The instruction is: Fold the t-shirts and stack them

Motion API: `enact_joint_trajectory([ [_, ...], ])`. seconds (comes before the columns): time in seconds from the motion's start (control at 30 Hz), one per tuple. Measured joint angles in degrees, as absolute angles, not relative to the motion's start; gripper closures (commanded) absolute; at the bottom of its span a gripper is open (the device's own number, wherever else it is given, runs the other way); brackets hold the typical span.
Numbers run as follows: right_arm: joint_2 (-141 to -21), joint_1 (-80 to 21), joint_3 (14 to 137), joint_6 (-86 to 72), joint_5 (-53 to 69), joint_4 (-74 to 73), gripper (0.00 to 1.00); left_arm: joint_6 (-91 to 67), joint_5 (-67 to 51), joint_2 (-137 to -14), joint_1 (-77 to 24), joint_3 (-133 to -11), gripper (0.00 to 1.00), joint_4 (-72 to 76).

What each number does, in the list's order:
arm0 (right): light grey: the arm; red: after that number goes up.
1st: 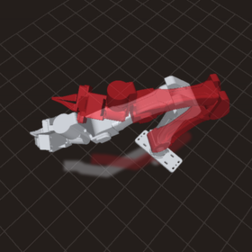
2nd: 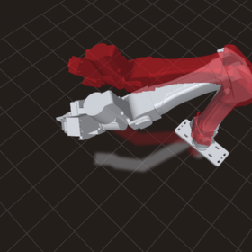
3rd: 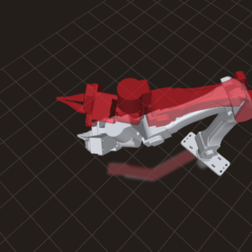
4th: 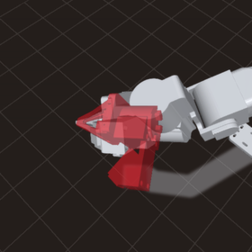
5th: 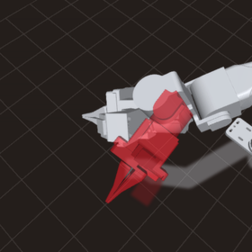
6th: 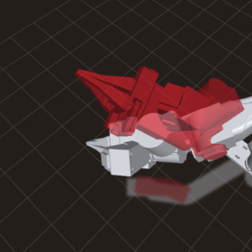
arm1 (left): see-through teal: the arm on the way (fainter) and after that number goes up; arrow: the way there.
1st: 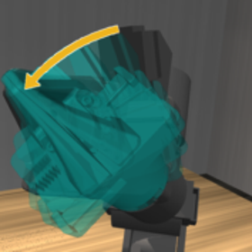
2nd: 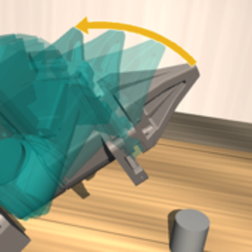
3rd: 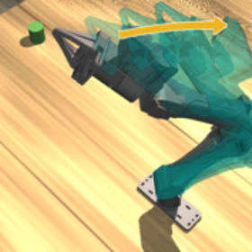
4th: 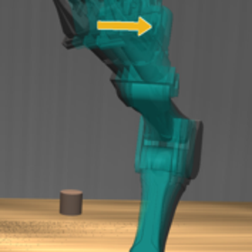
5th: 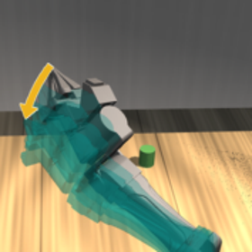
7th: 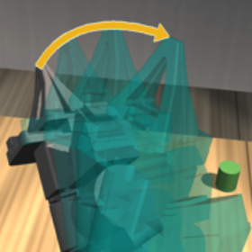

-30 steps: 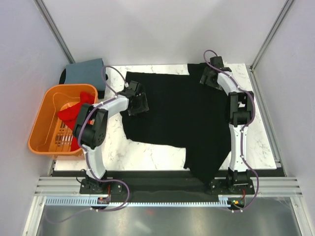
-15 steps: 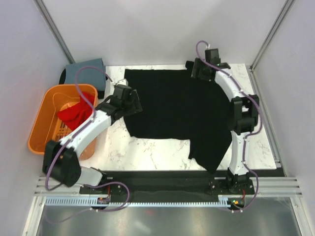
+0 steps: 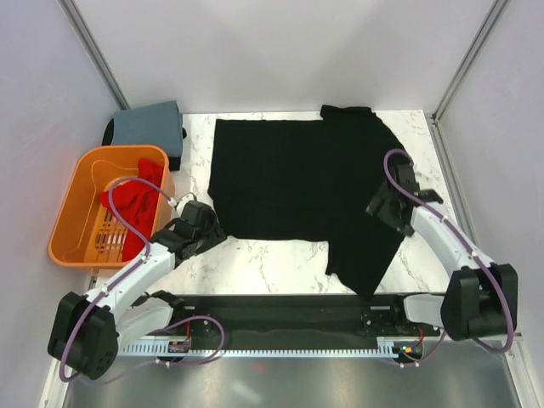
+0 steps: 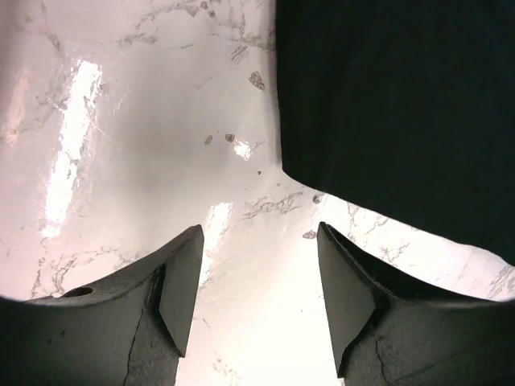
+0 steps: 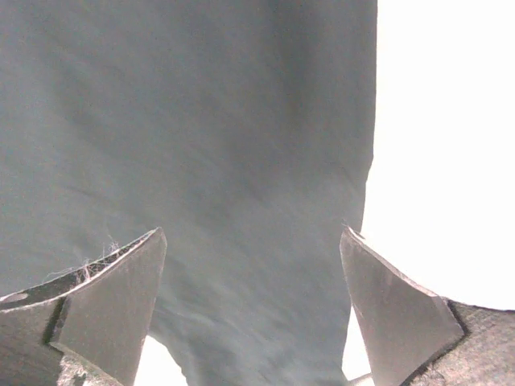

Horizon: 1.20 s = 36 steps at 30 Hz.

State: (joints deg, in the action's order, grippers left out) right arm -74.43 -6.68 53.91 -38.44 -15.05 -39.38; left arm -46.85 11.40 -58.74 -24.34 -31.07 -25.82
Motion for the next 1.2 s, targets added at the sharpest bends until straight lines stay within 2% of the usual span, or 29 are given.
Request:
enact_joint_trajectory([
  [0.13, -68.2, -6.5, 43.0, -44.3, -13.8, -43.4, 0.05, -49.0, 10.3, -59.9, -24.1, -29.6, 0.34, -22.8],
  [0.27, -63.1, -6.8, 38.5, -48.4, -13.5, -45.2, 0.05, -50.3, 8.9, -64.1, -24.1, -28.3, 0.34, -18.6],
  [0.3, -61.9, -7.0, 37.5, -49.2, -13.3, -45.1, 0.07, -50.4, 8.8, -64.8, -24.1, -27.8, 0.34, -17.7],
  [0.33, -60.1, -7.3, 35.9, -50.2, -13.0, -45.2, 0.12, -50.6, 8.8, -65.6, -24.1, -27.3, 0.34, -16.8],
  [0.6, -50.3, -13.8, 26.7, -56.3, -7.6, -45.0, 0.23, -51.5, 8.8, -70.7, -23.8, -27.9, 0.35, -8.6],
  [0.67, -50.7, -15.5, 25.3, -57.1, -6.8, -43.8, 0.39, -51.6, 8.8, -71.9, -23.7, -28.4, 0.35, -7.2],
  [0.8, -53.7, -17.0, 24.7, -58.3, -5.9, -41.3, 0.53, -51.7, 8.8, -73.1, -23.6, -28.7, 0.36, -5.4],
  [0.83, -54.0, -17.1, 24.7, -58.3, -5.8, -40.7, 0.63, -51.7, 8.8, -73.2, -23.5, -28.7, 0.36, -5.3],
  [0.87, -54.2, -17.3, 24.6, -58.2, -5.8, -40.1, 0.69, -51.7, 8.7, -73.2, -23.4, -28.7, 0.36, -5.1],
  [0.9, -54.5, -17.5, 24.5, -58.3, -5.8, -39.5, 0.84, -51.7, 8.7, -73.2, -23.4, -28.7, 0.37, -5.1],
  [0.93, -54.4, -17.5, 24.4, -58.2, -5.8, -39.0, 0.88, -51.7, 8.6, -73.3, -23.3, -28.7, 0.37, -5.0],
  [1.2, -53.5, -17.5, 24.7, -57.8, -6.3, -40.1, 0.91, -53.1, 8.7, -73.8, -22.7, -28.6, 0.41, -4.0],
])
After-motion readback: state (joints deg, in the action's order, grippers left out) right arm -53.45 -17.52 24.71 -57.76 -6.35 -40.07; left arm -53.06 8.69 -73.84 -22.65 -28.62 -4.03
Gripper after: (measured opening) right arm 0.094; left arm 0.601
